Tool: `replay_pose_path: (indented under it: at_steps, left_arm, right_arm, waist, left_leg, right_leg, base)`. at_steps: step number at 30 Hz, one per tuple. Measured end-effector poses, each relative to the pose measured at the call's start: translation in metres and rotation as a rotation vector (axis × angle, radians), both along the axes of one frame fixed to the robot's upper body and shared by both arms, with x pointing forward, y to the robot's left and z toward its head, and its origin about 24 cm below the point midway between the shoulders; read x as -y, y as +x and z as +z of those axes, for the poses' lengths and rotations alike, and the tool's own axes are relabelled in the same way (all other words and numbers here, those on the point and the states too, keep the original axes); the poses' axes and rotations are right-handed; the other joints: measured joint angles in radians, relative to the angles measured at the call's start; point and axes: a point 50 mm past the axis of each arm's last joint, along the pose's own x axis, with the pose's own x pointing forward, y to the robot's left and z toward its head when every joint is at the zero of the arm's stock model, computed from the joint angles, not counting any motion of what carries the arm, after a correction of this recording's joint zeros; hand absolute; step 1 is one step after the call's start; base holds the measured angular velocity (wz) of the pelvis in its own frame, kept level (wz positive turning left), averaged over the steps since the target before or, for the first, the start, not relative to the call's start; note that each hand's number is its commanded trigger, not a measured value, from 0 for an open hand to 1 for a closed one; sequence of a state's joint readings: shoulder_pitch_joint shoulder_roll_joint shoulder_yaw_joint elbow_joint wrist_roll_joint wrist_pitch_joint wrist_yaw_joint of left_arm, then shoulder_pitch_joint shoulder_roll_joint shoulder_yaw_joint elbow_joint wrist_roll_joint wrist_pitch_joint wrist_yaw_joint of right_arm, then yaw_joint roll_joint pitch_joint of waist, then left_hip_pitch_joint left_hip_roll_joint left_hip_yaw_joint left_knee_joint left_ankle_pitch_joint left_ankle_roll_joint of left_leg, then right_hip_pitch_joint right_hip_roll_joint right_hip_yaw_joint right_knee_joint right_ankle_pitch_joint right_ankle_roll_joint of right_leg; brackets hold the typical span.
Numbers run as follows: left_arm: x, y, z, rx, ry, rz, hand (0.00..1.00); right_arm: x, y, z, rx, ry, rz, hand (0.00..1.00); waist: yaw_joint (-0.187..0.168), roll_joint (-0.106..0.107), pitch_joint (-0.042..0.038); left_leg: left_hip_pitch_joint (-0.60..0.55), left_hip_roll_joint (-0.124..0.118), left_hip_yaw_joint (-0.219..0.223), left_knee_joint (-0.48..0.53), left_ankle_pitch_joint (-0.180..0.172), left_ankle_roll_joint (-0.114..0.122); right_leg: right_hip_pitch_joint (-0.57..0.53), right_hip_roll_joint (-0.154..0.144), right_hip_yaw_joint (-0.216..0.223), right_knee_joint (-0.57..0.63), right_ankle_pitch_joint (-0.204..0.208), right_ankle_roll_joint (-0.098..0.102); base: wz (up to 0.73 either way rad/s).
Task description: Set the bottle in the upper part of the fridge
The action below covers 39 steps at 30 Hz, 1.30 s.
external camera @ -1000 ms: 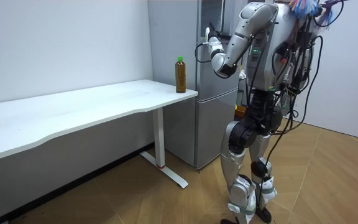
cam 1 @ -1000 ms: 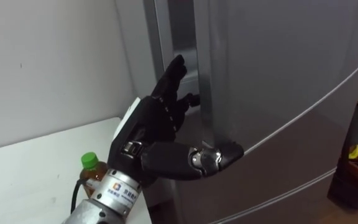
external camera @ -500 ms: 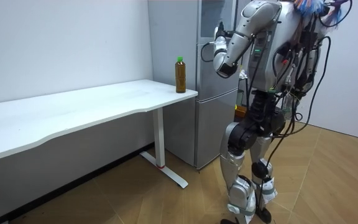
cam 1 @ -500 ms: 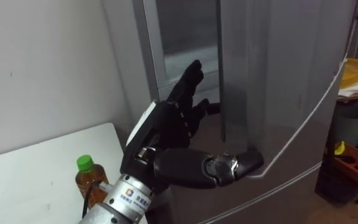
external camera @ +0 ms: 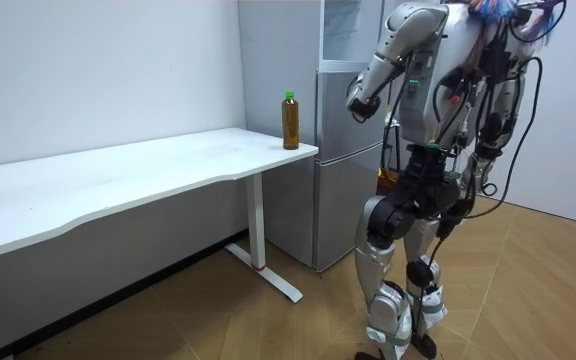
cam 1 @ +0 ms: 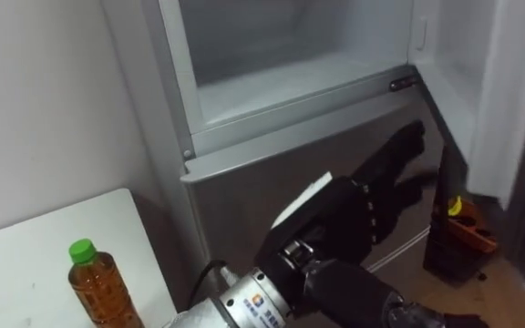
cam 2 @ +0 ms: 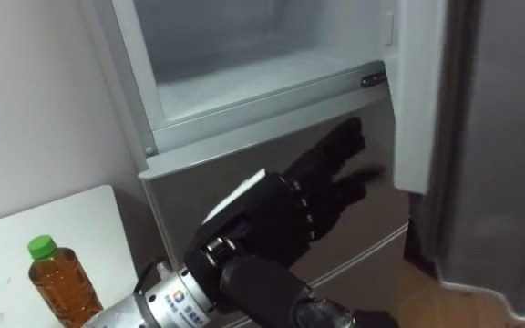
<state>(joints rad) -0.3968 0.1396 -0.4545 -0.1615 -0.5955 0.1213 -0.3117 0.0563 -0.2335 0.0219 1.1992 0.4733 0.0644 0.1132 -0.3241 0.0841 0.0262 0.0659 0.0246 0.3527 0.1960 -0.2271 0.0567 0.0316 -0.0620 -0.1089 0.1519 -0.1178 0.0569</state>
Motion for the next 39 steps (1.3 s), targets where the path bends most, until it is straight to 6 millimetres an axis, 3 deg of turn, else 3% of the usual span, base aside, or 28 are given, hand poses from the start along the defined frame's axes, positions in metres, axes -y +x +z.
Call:
replay_pose_path:
  at_steps: [9, 32, 39]
  left_arm:
    - [0.002, -0.002, -0.003, 0.008, 0.023, -0.053, 0.00]
    - [0.000, -0.001, -0.012, -0.015, 0.068, -0.072, 0.00]
    - [0.002, -0.003, -0.022, 0.028, 0.204, -0.078, 0.00]
  right_arm:
    - [-0.003, 0.000, -0.001, 0.004, 0.004, 0.003, 0.00]
    - [-0.003, 0.000, -0.001, -0.006, -0.006, 0.030, 0.00]
    - [-0.003, 0.002, 0.000, 0.001, -0.004, 0.046, 0.00]
  waist:
    - [0.000, -0.012, -0.0065]
    - [0.002, 0.003, -0.0146]
    - [0.006, 0.007, -0.0157]
  left_leg:
    - [-0.002, 0.001, 0.011, -0.008, 0.000, -0.003]
    - [-0.003, 0.004, 0.015, -0.007, 0.000, -0.003]
    - [-0.027, 0.003, -0.014, 0.003, 0.001, -0.005]
  right_leg:
    - [-0.010, 0.003, 0.010, -0.001, -0.001, -0.001]
    - [-0.012, 0.006, 0.016, 0.002, 0.001, -0.003]
    - [-0.012, 0.004, -0.008, 0.001, -0.002, -0.006]
  base:
    - [-0.03]
    - [0.00]
    - [0.11]
